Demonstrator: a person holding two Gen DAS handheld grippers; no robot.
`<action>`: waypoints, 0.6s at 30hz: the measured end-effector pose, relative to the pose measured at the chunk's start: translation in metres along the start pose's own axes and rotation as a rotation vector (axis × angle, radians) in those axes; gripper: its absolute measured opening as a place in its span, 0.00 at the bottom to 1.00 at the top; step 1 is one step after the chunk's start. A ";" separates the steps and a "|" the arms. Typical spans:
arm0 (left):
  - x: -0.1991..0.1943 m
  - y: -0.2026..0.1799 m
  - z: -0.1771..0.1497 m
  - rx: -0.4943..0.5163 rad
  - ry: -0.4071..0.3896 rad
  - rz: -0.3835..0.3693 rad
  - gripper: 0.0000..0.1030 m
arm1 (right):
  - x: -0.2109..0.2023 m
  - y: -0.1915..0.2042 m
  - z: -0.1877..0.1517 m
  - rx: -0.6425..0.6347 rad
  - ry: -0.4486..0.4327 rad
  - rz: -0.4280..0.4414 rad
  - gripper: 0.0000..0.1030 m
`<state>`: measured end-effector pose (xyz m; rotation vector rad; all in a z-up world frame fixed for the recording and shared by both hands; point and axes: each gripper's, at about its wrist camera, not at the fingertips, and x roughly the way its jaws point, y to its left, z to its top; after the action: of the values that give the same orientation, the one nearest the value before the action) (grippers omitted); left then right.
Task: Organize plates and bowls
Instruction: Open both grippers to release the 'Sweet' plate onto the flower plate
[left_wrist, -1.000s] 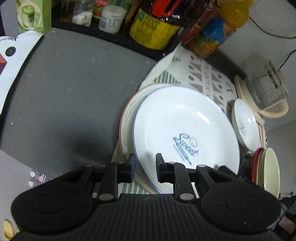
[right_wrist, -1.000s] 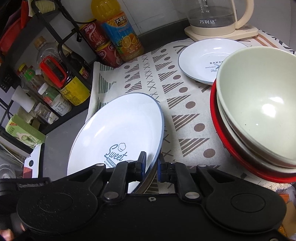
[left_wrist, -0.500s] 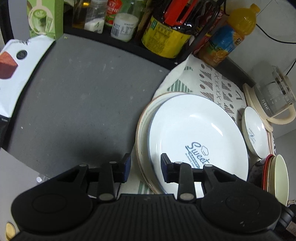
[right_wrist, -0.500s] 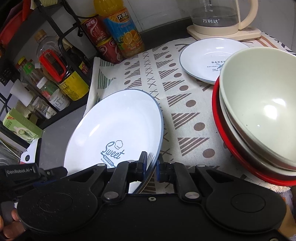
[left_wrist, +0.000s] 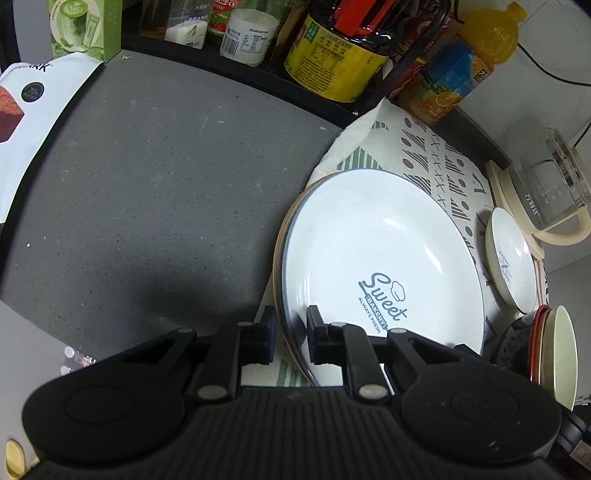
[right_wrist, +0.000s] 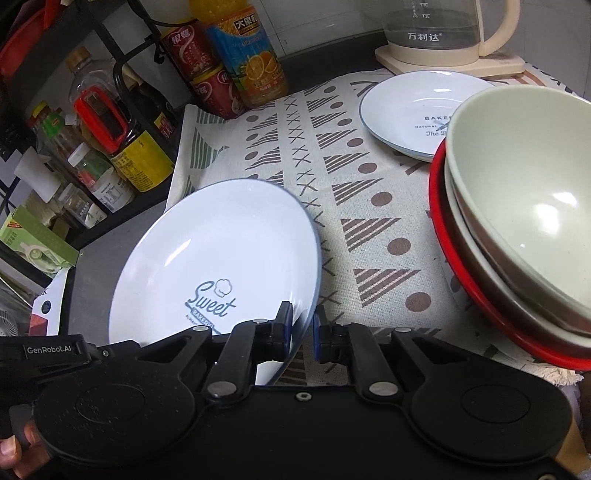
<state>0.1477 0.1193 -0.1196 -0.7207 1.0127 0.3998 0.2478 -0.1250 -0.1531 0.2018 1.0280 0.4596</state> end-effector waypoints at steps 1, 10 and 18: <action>-0.001 0.000 0.001 -0.002 -0.001 -0.001 0.14 | 0.001 0.000 0.000 0.001 0.002 -0.002 0.12; -0.018 0.002 0.013 0.006 -0.018 -0.018 0.18 | -0.005 0.006 0.006 0.014 0.012 0.013 0.35; -0.038 -0.016 0.025 0.015 -0.046 -0.028 0.72 | -0.039 0.019 0.022 0.006 -0.076 0.050 0.76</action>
<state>0.1544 0.1269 -0.0725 -0.7082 0.9600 0.3822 0.2442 -0.1246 -0.1044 0.2494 0.9516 0.4907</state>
